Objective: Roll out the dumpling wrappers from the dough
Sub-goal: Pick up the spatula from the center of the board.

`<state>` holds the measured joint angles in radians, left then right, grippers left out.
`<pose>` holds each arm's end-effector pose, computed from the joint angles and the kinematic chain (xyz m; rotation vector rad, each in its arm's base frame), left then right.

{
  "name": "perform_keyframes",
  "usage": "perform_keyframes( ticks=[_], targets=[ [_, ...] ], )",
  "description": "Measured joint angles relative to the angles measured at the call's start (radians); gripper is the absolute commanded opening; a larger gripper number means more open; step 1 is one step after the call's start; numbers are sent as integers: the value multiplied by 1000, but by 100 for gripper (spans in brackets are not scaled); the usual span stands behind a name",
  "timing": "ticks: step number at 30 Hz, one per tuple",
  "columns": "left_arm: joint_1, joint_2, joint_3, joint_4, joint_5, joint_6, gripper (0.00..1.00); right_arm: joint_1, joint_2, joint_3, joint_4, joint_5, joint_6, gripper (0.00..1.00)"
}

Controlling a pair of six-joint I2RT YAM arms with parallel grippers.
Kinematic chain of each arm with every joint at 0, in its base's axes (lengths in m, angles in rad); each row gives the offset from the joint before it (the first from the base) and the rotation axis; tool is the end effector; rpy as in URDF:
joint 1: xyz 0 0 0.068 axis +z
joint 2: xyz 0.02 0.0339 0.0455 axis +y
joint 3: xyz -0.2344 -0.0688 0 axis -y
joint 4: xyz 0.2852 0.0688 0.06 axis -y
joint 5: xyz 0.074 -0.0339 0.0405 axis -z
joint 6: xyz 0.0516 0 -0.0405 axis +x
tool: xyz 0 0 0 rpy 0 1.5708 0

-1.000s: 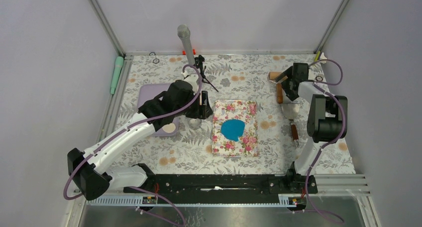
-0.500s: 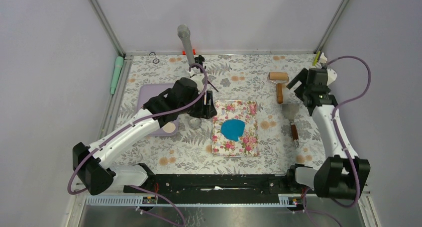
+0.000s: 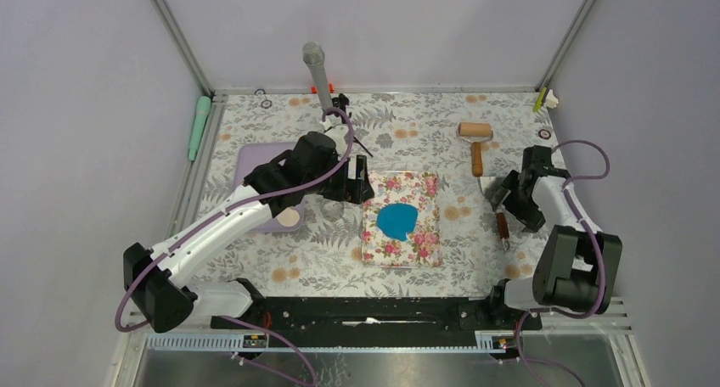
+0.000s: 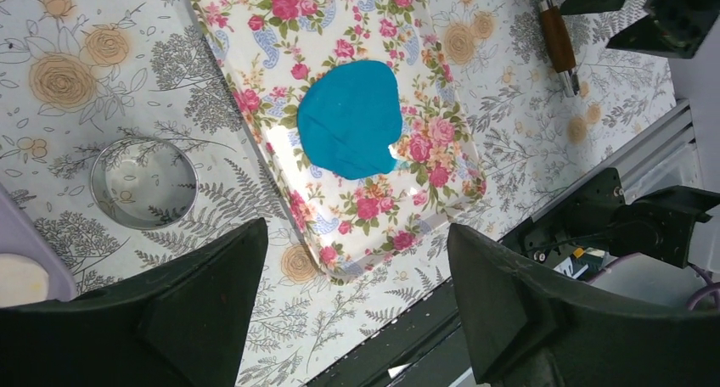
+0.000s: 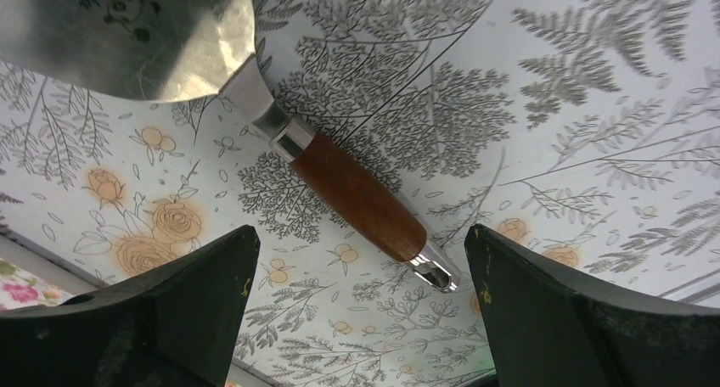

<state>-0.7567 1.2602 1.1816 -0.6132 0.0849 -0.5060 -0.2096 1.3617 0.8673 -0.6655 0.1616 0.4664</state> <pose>0.2398 -0.2325 0.2941 0.3441 2.3513 -0.7408 0.2925 -0.0707 0.1458 0.9420 2.5420 -0.1454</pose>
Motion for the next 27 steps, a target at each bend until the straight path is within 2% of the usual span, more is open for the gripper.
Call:
perform_keyframes(
  ticks=[7, 9, 12, 17, 19, 20, 22, 23, 24, 27],
  targets=[
    [0, 2, 2, 1, 29, 1, 84, 0, 93, -9, 33, -122, -35, 97],
    [0, 8, 8, 1, 37, 2, 85, 0, 132, -18, 56, -150, -45, 89],
    [0, 18, 19, 2, 45, 2, 86, 0, 190, -34, 69, -161, -57, 72],
    [5, 24, 32, -14, 67, 0, 87, -1, 224, -7, 43, -150, -63, 69],
    [9, 32, 47, -29, 73, 0, 87, -1, 227, -5, 40, -146, -62, 62],
    [11, 35, 51, -30, 74, 0, 88, -1, 228, -5, 40, -143, -62, 56],
    [21, 40, 61, -36, 80, -1, 88, -2, 232, -4, 39, -135, -61, 35],
    [27, 40, 63, -38, 84, -3, 88, -2, 235, -3, 37, -132, -63, 16],
    [33, 41, 65, -39, 89, -8, 88, -3, 237, 0, 36, -136, -68, 1],
    [63, 51, 73, -45, 120, -19, 87, -7, 242, 8, 44, -160, -59, 0]
  ],
)
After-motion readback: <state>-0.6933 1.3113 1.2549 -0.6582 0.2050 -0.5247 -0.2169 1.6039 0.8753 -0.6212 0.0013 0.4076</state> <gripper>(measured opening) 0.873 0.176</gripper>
